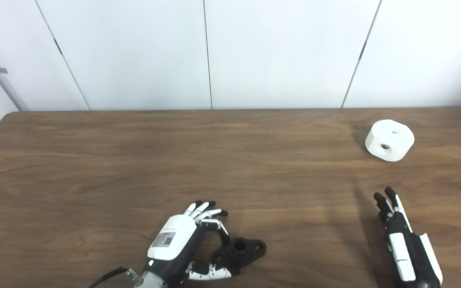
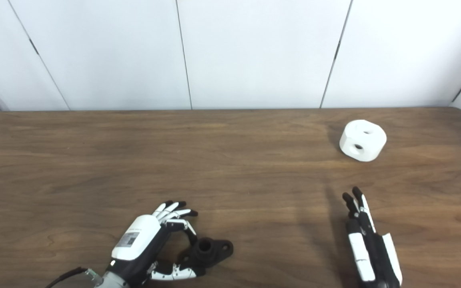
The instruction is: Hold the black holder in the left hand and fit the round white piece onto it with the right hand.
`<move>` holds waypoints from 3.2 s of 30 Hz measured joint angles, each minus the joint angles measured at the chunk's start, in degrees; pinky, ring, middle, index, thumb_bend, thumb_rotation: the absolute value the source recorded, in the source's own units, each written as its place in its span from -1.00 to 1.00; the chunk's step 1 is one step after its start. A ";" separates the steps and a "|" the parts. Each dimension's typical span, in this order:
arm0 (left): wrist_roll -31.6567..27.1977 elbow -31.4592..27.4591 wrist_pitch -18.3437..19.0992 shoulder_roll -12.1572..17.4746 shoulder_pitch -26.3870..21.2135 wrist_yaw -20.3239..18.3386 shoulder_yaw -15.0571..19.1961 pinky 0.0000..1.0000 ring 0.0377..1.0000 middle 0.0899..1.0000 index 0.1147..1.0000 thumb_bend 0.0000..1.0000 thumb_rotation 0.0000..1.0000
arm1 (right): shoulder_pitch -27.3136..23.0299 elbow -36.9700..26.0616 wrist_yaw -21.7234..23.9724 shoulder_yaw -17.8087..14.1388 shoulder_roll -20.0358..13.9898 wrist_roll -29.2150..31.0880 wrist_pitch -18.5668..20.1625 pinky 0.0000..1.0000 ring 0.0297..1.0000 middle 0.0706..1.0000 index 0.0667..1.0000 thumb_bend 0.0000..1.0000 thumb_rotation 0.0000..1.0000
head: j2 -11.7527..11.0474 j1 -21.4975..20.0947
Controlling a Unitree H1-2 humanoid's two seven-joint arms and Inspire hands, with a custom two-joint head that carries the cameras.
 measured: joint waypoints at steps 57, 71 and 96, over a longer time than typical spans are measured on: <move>-0.65 8.25 -10.72 1.67 -2.06 7.14 1.05 0.92 0.79 0.55 -0.16 0.04 -0.91 | -40.62 16.20 11.09 -1.31 -21.78 -35.53 30.95 0.94 1.00 1.00 0.78 0.86 -0.45 | -9.67 -16.17; -0.57 8.25 -10.70 1.69 -2.08 7.04 1.20 0.93 0.79 0.57 -0.16 0.04 -0.91 | -45.62 24.27 16.68 0.49 -23.93 -39.08 30.96 0.82 1.00 0.94 0.66 0.86 -0.46 | -9.67 -16.08; -0.55 7.73 -10.56 1.54 -1.82 6.53 1.58 0.87 0.77 0.55 -0.16 0.04 -0.91 | -49.74 29.07 21.18 3.84 -23.95 -40.99 30.97 0.85 1.00 0.86 0.51 0.79 -0.44 | -9.14 -15.91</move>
